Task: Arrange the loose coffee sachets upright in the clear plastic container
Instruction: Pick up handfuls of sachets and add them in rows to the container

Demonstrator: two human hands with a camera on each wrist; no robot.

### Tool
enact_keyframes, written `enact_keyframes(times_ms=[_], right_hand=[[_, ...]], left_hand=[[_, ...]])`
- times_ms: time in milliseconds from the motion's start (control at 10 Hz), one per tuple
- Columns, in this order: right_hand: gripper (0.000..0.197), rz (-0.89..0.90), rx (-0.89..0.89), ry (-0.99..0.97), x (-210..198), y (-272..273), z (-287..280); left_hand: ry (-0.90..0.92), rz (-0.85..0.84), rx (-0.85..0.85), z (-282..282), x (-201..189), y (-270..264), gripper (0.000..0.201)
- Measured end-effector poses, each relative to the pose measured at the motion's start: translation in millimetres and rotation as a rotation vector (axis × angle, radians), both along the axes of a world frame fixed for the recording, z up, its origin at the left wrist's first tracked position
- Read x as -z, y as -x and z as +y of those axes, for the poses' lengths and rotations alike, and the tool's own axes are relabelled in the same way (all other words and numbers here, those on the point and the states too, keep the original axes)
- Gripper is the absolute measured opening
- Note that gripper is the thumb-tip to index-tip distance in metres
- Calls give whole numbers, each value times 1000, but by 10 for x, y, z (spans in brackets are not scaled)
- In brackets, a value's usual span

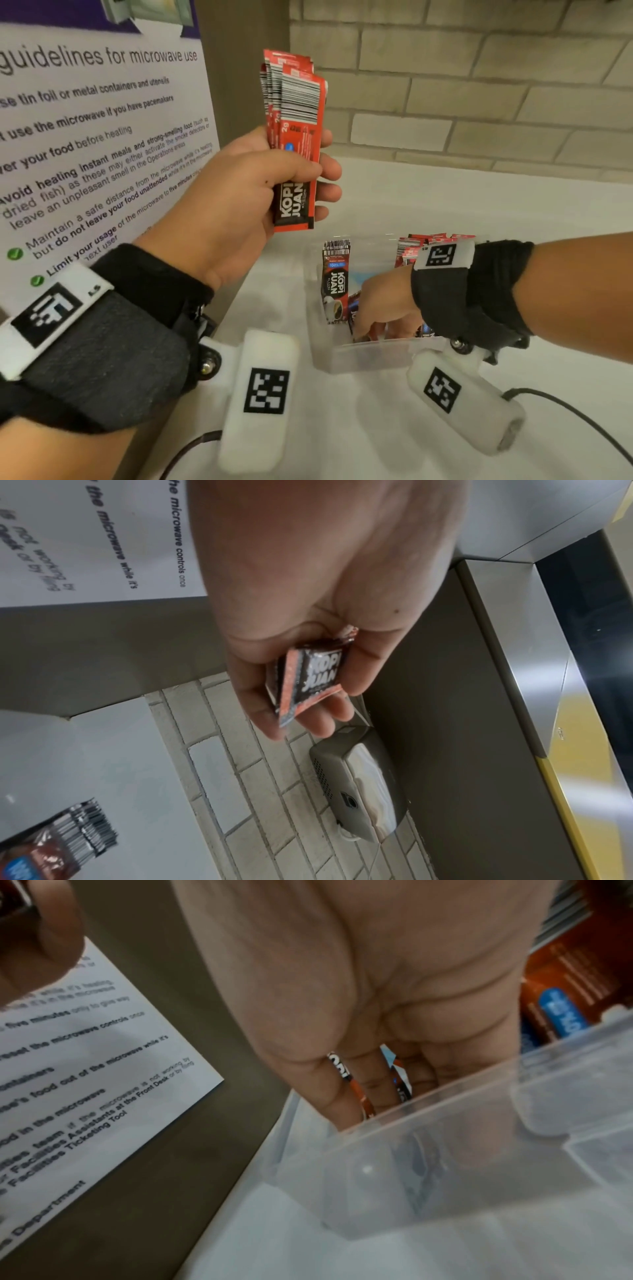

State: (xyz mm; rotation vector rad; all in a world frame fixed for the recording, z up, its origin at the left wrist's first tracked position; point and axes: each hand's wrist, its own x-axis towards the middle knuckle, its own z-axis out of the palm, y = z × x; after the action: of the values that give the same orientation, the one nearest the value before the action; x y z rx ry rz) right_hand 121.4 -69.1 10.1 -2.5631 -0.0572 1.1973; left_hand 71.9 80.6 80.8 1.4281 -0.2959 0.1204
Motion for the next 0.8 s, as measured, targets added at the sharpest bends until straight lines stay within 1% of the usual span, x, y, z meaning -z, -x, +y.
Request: enact_keyframes(times_ms=[100,200,300,400,500,600,700,800], right_hand=[[8,-108,38,-60,17,-13,-46],[9,-114,161,-151,-2,10,-116],[18,-211,146,-142,-49,9,-190],[14,-297,148,-147,-79,61,-215],[38,-384,187,-178,-17,79,-224],[37,-361,238,-272,40,67,-190],[26,-313,209,-272,80,50,-111],[7,-267,204,-286,199,-24,-36]], left_hand=[[-11,7,-2,10,9,-5,25],[-6,8,0,15,12,-27,25],[-7,9,8,26,28,-34,25],[-5,17,2,18,47,-36,24],[-6,21,-14,6,55,-42,25],[-2,27,-17,2,49,-35,26],[-3,33,-25,-3,55,-28,26],[-15,42,-32,-6,75,-29,26]])
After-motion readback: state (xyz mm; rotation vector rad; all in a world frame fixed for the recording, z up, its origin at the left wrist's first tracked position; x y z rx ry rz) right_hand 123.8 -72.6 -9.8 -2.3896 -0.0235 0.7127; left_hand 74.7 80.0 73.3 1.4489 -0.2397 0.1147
